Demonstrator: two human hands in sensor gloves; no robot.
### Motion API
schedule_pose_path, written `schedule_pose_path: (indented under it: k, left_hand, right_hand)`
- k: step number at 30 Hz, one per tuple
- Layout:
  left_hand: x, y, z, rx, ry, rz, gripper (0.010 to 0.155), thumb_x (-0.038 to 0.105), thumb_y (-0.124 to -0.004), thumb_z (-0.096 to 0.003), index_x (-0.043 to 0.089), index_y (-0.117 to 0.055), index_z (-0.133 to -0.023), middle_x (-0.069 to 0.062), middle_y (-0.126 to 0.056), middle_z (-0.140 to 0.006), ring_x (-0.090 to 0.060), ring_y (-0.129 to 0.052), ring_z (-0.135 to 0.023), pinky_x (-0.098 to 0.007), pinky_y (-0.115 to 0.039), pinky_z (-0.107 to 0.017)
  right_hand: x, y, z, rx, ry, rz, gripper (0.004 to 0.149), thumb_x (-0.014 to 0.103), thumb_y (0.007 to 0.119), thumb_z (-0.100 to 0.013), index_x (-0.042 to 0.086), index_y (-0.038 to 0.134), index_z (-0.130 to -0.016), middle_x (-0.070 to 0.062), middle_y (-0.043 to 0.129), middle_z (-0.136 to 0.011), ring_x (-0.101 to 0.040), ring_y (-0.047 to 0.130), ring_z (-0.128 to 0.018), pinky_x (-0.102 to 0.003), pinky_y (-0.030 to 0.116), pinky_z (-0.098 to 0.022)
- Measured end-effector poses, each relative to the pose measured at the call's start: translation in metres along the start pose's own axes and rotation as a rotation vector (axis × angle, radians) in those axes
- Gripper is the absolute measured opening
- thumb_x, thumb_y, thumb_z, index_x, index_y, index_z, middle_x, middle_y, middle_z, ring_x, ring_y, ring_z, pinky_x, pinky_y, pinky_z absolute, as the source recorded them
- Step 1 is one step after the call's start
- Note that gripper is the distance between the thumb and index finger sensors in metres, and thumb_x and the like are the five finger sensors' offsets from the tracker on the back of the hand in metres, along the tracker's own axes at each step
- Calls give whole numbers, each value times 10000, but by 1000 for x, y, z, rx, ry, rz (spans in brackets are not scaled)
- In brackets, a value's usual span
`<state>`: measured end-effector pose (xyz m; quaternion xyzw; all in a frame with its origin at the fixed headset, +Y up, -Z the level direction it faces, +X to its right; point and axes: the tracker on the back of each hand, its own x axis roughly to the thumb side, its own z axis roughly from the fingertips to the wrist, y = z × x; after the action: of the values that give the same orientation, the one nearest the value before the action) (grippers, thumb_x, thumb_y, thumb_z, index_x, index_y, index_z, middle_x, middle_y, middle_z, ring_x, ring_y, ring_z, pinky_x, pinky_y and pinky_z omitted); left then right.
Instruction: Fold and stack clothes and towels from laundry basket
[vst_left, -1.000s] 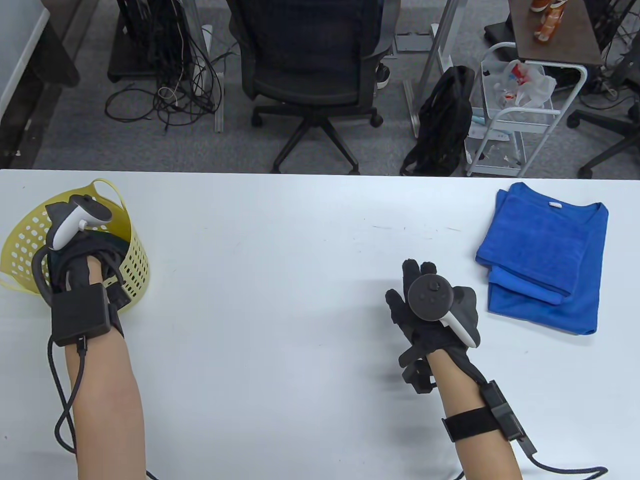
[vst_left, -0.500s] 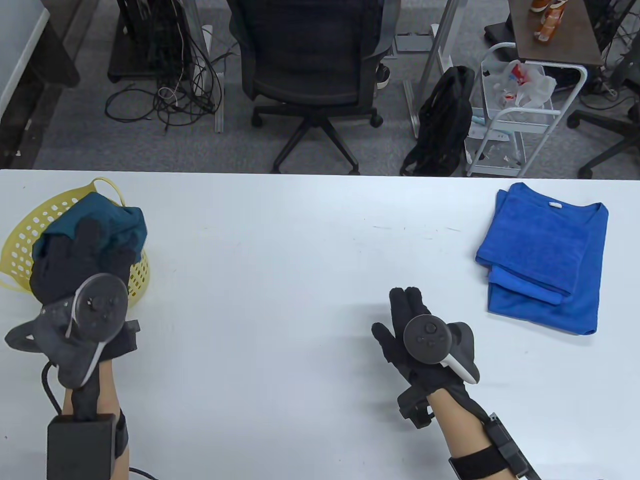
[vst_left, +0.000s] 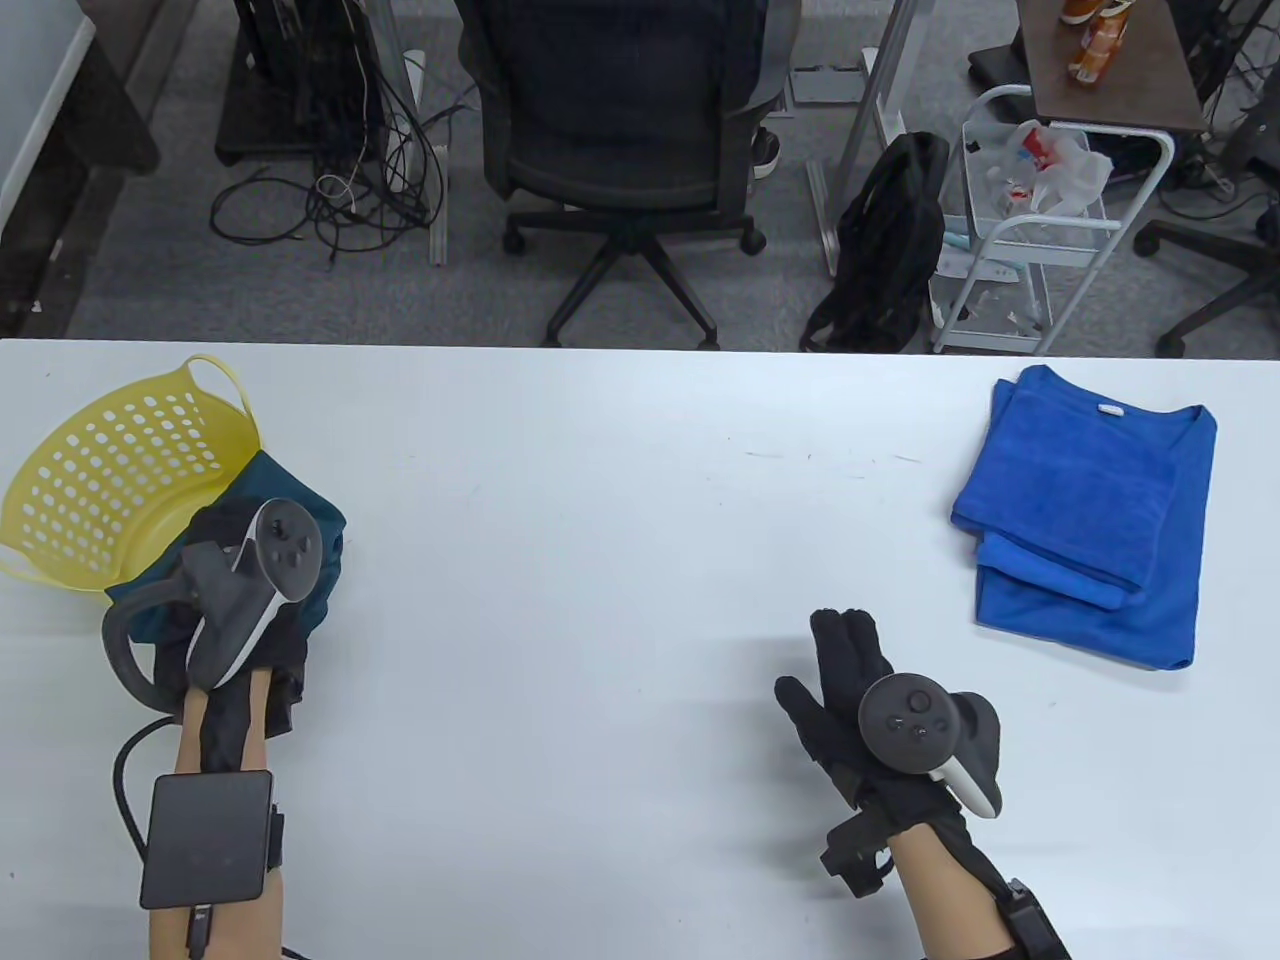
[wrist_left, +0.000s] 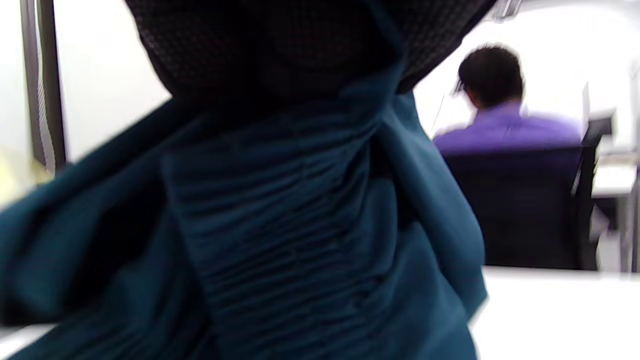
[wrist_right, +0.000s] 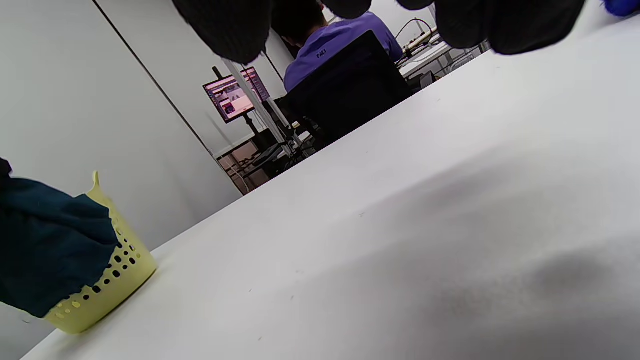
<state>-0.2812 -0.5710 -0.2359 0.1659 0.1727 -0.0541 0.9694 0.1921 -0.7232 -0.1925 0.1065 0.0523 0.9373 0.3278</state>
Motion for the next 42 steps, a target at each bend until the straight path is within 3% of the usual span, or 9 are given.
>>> schedule_pose_path:
  k: [5, 8, 16, 21, 29, 33, 36, 40, 42]
  left_hand:
    - [54, 105, 51, 305, -405, 460, 340, 388, -840, -570, 331, -747, -891, -21, -877, -818, -74, -1007, -529, -445, -872, -631]
    - [77, 126, 79, 304, -532, 572, 348, 401, -825, -576, 359, -721, -905, -1, -857, -858, -72, -1004, -582, -443, -859, -657]
    - [141, 27, 123, -192, -667, 865, 359, 384, -816, -576, 338, -713, -917, -37, -848, -870, -97, -1005, -604, -464, -849, -655]
    - [145, -34, 141, -231, -532, 817, 370, 386, -806, -579, 329, -698, -928, -48, -837, -882, -113, -1000, -616, -478, -844, -643]
    - [119, -75, 122, -412, -376, 816, 471, 393, -776, -590, 272, -657, -1030, -90, -823, -927, -159, -992, -666, -513, -817, -651]
    - [124, -78, 122, -533, -619, 724, 989, 465, -871, -513, 287, -227, -1242, -322, -417, -1260, -502, -649, -1101, -697, -657, -718]
    - [143, -80, 135, -766, -895, 622, 1267, 597, -855, -446, 284, 186, -1096, -392, 84, -1190, -671, -192, -1107, -797, -469, -735]
    - [164, -87, 149, -591, -820, 795, 1202, 603, -824, -459, 243, 114, -1119, -343, -215, -1267, -518, -569, -1134, -701, -612, -745]
    - [159, -90, 149, -513, -741, 857, 815, 505, -758, -571, 265, -314, -1210, -153, -638, -1182, -248, -877, -936, -518, -766, -708]
  right_hand:
    - [-1, -2, 3, -36, -42, -61, 753, 333, 616, -704, -111, 243, -1184, -485, 158, -1127, -726, 386, -952, -785, 508, -632]
    - [-1, -4, 4, 1, -73, -92, 801, 373, 640, -697, -97, 219, -1190, -485, 152, -1131, -728, 393, -956, -793, 506, -631]
    - [21, 38, -7, 415, -319, -698, 1107, 551, 663, -622, 55, -236, -1037, -510, -55, -1074, -761, 386, -972, -848, 484, -622]
    - [27, 34, -6, 54, -150, -727, 695, 186, 709, -651, 154, 263, -1183, -304, 643, -1014, -330, 875, -704, -515, 793, -540]
    - [18, 21, -4, -86, -184, -601, 460, 220, 662, -672, 126, 568, -1113, -253, 732, -958, -265, 925, -639, -437, 843, -488]
    - [13, 26, -6, -92, -122, -686, 498, 187, 615, -677, 62, 488, -1142, -299, 693, -977, -239, 941, -647, -394, 875, -492]
    - [11, 34, -8, -26, -140, -937, 557, 187, 572, -685, 16, 367, -1175, -375, 560, -1058, -355, 874, -816, -473, 823, -607]
    - [17, 51, -8, 205, -287, -1240, 685, 367, 532, -734, -34, 244, -1209, -465, 306, -1138, -542, 605, -1001, -608, 618, -708]
    - [17, 46, -7, 183, -298, -1192, 725, 410, 532, -732, -36, 226, -1214, -477, 223, -1146, -610, 488, -1017, -664, 534, -712]
